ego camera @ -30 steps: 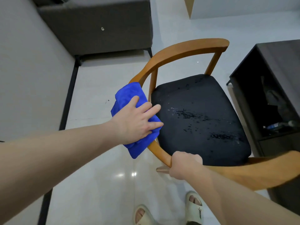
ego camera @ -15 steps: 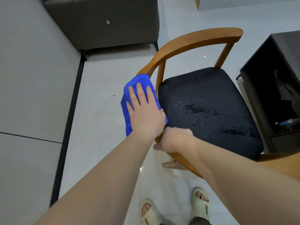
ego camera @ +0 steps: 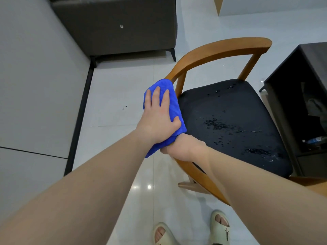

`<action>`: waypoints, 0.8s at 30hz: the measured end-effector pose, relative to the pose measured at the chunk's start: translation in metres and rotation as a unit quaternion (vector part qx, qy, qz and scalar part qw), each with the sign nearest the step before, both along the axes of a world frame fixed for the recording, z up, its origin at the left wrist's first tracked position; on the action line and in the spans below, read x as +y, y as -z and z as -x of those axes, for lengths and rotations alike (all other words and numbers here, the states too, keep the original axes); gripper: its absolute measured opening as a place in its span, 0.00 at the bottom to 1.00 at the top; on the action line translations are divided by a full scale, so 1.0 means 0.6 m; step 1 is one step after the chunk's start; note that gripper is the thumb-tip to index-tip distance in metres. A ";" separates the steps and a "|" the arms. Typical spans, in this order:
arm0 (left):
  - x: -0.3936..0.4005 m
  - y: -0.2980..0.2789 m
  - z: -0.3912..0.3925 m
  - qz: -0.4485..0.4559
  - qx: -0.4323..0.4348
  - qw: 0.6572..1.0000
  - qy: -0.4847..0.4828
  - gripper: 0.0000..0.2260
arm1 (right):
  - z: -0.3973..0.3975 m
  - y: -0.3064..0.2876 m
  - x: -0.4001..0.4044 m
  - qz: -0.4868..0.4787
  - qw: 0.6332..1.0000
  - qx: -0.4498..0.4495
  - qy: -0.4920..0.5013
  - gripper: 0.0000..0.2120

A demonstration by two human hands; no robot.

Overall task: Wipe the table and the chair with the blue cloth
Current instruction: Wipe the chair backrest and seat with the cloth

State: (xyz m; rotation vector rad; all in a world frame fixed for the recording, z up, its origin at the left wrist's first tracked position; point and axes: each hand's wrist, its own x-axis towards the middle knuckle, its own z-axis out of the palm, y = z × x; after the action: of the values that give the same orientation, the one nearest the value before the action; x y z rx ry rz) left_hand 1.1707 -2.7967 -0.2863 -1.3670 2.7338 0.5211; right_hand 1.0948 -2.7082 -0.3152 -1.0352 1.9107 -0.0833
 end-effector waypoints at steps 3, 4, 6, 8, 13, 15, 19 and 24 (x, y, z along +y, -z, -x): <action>-0.014 -0.002 0.003 -0.014 0.000 1.000 0.008 0.37 | -0.002 -0.004 -0.011 0.007 1.000 -0.015 0.016 0.16; -0.018 -0.004 0.004 -0.015 -0.003 1.000 0.012 0.37 | 0.000 -0.007 -0.013 0.010 1.000 -0.020 0.018 0.15; -0.029 -0.007 0.008 -0.024 -0.012 0.999 0.018 0.36 | 0.003 -0.013 -0.018 0.017 0.999 -0.031 0.024 0.14; -0.044 -0.009 0.015 -0.037 -0.031 0.999 0.022 0.37 | 0.005 -0.013 -0.028 0.030 0.998 -0.054 0.031 0.12; -0.078 -0.014 0.045 -0.060 -0.101 0.993 0.032 0.38 | 0.012 0.001 -0.063 0.070 0.990 -0.118 0.022 0.15; -0.093 -0.019 0.052 -0.065 -0.111 0.991 0.027 0.38 | 0.018 -0.005 -0.081 0.074 0.986 -0.150 0.009 0.12; -0.123 -0.020 0.076 -0.090 -0.134 0.986 0.035 0.38 | 0.039 -0.019 -0.104 0.100 0.972 -0.215 0.001 0.10; -0.162 -0.020 0.111 -0.102 -0.155 0.982 0.042 0.38 | 0.076 -0.025 -0.134 0.117 0.951 -0.286 0.023 0.05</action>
State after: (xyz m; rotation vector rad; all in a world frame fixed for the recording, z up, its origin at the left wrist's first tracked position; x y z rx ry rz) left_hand 1.1043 -2.8938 -0.2742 -1.1679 2.4033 0.5159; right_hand 1.0489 -2.7887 -0.3003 -0.9843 1.4111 -0.5871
